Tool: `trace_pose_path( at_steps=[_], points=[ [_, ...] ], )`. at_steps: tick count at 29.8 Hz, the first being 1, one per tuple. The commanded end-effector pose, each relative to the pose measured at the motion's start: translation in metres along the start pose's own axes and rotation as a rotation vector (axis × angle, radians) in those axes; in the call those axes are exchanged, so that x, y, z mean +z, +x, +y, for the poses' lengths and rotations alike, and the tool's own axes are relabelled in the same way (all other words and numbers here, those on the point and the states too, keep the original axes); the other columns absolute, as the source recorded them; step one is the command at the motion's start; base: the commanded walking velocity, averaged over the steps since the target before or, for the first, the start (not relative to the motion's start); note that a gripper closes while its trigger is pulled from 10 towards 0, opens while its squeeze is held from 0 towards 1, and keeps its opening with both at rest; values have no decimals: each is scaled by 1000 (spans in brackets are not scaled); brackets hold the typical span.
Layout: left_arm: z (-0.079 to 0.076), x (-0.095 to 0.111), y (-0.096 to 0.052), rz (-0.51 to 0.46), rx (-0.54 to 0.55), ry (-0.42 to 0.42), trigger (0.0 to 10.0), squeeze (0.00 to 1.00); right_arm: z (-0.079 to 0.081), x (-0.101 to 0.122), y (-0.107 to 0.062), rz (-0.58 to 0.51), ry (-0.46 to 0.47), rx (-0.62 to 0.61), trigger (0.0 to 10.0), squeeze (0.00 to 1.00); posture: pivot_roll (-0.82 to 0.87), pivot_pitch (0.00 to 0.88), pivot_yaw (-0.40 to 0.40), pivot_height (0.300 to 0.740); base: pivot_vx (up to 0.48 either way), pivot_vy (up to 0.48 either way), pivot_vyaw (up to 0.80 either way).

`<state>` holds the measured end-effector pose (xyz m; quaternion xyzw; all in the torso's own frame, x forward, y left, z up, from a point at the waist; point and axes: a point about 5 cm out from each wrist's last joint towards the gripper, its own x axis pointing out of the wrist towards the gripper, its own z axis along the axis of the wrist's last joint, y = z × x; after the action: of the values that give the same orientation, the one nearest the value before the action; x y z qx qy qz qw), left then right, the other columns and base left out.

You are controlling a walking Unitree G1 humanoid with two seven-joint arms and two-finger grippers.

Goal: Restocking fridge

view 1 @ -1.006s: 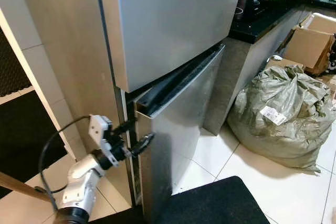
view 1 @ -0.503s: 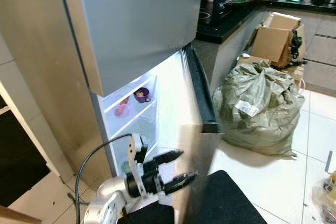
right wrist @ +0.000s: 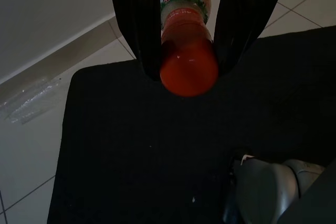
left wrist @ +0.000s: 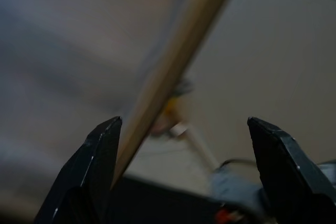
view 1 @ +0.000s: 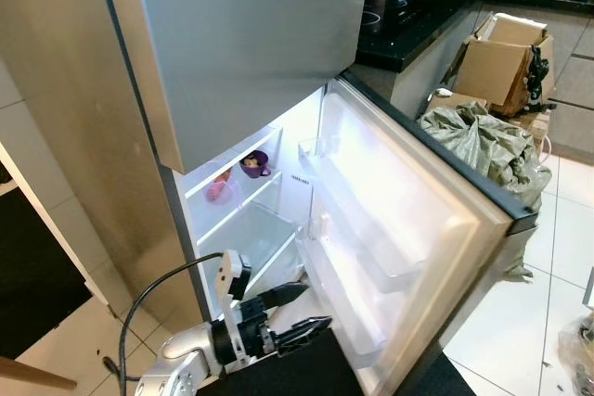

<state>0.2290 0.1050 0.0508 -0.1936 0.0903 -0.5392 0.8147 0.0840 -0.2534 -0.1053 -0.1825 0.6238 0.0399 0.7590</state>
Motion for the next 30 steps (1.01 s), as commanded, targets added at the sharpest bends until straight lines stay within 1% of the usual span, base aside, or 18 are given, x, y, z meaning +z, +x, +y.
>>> trace_pose_path(
  at_steps=[1, 2, 3, 6, 7, 8, 11, 13, 14, 17, 18, 19, 21, 22, 23, 25, 26, 30],
  points=[
    [9, -15, -15, 80, 87, 3, 10000, 0, 1, 1, 0, -4, -11, 0, 10000, 0, -46, 0, -14, 740, 0, 0, 0],
    [13, -28, -23, 121, 150, -17, 10000, 0, 1, 1, 0, -5, -10, -2, 10000, 0, -46, 0, -14, 740, 0, 0, 0],
    [13, -28, -23, 121, 150, -17, 10000, 0, 1, 1, 0, -5, -10, -2, 10000, 0, -46, 0, -14, 740, 0, 0, 0],
    [16, -39, -30, 151, 212, -40, 10000, 0, 1, 2, 0, -8, -8, -5, 10000, 0, -46, 0, -14, 740, 0, 0, 0],
    [21, -53, -39, 187, 305, -69, 10000, 0, 0, 2, 0, -16, -8, -9, 10000, 0, -46, 0, -14, 740, 0, 0, 0],
    [22, -57, -42, 197, 332, -76, 10000, 0, 0, 3, 0, -18, -8, -11, 10000, 0, -46, 0, -14, 740, 0, 0, 0],
    [23, -59, -43, 201, 344, -76, 10000, 0, 0, 3, 0, -19, -8, -11, 10000, 0, -46, 0, -14, 740, 0, 0, 0],
    [28, -79, -59, 279, 507, -96, 10000, 0, -2, 7, 0, -45, 3, -18, 10000, 0, -48, 0, -17, 740, 0, 0, 0],
    [28, -79, -59, 279, 507, -96, 10000, 0, -2, 7, 0, -45, 3, -18, 10000, 0, -48, 0, -17, 740, 0, 0, 0],
    [27, -103, -80, 360, 676, -147, 10000, 0, -5, 19, 0, -106, 23, -23, 10000, 0, -49, 0, -16, 740, 0, 0, 0],
    [26, -107, -84, 381, 707, -152, 10000, 0, -6, 23, -1, -130, 27, -22, 10000, 0, -49, 0, -16, 740, 0, 0, 0],
    [26, -107, -84, 381, 707, -152, 10000, 0, -6, 23, -1, -130, 27, -22, 10000, 0, -49, 0, -16, 740, 0, 0, 0],
    [24, -119, -95, 473, 786, -143, 10000, 0, -9, 42, -3, -227, 20, -14, 10000, 0, -52, 0, -16, 740, 0, 0, 0],
    [24, -119, -95, 473, 786, -143, 10000, 0, -9, 42, -3, -227, 20, -14, 10000, 0, -52, 0, -16, 740, 0, 0, 0],
    [19, -129, -104, 526, 832, -160, 10000, 0, -15, 67, -7, -337, 27, -14, 10000, 0, -54, 0, -16, 740, 0, 0, 0],
    [14, -136, -109, 562, 855, -169, 10000, 0, -19, 85, -11, -412, 31, -8, 10000, 0, -54, 0, -16, 740, 0, 0, 0],
    [10, -142, -113, 592, 883, -178, 10000, 0, -21, 103, -15, -480, 30, 21, 10000, 0, -55, 0, -16, 740, 0, 0, 0],
    [8, -146, -115, 604, 900, -187, 10000, 0, -22, 111, -18, -513, 26, 39, 10000, 0, -55, 0, -16, 740, 0, 0, 0]
  ],
)
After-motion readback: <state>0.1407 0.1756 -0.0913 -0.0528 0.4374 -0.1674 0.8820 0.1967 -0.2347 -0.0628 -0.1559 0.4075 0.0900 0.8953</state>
